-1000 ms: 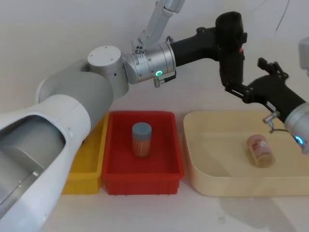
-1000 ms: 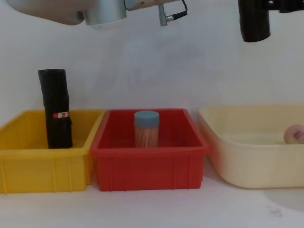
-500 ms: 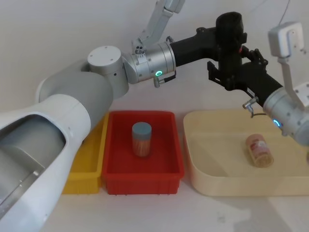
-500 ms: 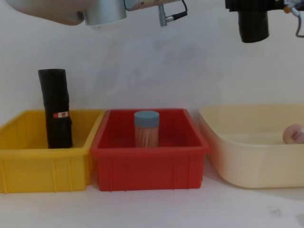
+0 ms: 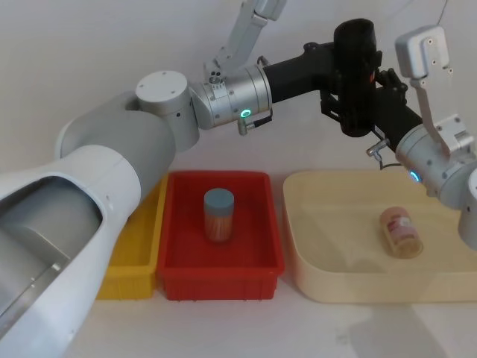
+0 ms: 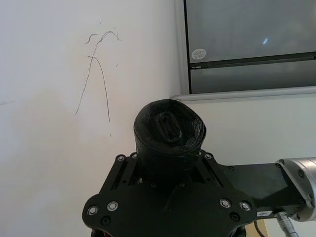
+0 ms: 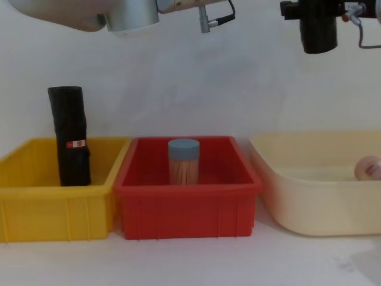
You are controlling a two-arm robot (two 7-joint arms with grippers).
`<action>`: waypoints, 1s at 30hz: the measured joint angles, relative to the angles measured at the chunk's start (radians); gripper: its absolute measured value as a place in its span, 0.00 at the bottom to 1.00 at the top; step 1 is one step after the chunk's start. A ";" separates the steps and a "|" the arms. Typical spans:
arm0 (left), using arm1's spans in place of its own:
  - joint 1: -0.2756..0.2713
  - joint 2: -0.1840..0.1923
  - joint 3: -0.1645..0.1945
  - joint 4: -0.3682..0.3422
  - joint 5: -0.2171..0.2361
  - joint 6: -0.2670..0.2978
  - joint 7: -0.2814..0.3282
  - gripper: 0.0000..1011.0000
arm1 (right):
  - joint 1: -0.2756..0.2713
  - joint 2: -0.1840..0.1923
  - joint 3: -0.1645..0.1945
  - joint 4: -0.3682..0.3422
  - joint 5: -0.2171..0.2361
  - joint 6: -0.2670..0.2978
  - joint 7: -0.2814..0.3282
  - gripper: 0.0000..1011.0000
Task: Pick up the garbage bag with the one hand and transfer it to the other hand.
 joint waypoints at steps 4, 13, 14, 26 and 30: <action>0.000 0.000 0.000 0.000 0.000 0.000 0.000 0.36 | 0.009 -0.004 -0.003 0.014 -0.007 -0.002 -0.004 0.82; 0.000 0.000 0.000 0.001 0.000 0.000 0.000 0.36 | 0.021 -0.011 -0.007 0.031 -0.016 -0.004 -0.009 0.58; 0.000 0.000 0.000 0.001 0.000 0.000 0.000 0.36 | 0.022 -0.011 -0.007 0.033 -0.017 -0.004 -0.009 0.55; 0.000 0.000 0.000 0.001 0.000 0.000 0.000 0.36 | 0.029 -0.014 -0.009 0.043 -0.023 -0.006 -0.012 0.55; 0.000 0.000 0.000 0.001 0.000 0.000 0.000 0.46 | 0.029 -0.014 -0.009 0.045 -0.024 -0.005 -0.013 0.55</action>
